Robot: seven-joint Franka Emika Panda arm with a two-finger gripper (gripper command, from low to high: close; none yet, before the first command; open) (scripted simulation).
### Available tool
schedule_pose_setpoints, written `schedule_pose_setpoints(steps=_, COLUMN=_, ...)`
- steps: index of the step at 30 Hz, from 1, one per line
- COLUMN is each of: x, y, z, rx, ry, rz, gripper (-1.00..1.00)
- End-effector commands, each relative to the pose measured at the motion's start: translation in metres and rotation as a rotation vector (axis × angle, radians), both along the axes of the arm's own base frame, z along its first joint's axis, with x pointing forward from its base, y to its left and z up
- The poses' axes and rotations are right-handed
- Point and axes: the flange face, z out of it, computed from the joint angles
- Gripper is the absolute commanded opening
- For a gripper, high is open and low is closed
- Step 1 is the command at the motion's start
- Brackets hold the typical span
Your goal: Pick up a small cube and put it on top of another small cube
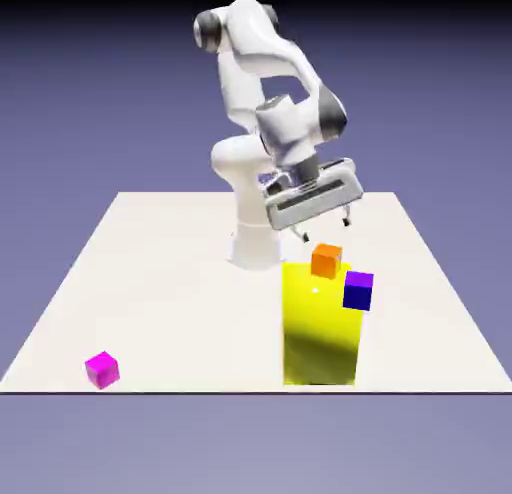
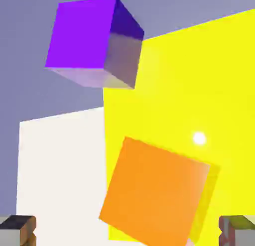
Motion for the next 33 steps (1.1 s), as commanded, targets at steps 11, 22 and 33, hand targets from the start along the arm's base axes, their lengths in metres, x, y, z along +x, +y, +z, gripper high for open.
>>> schedule_pose_setpoints(steps=11, x=-0.096, y=0.017, z=-0.158, rx=-0.460, ry=0.022, rz=0.588, gripper=0.00)
schedule_pose_setpoints(steps=22, x=-0.118, y=0.013, z=-0.225, rx=-0.507, ry=-0.003, rz=0.727, gripper=0.00)
schedule_pose_setpoints(steps=33, x=-0.117, y=0.014, z=-0.213, rx=-0.507, ry=-0.003, rz=0.727, gripper=-1.00)
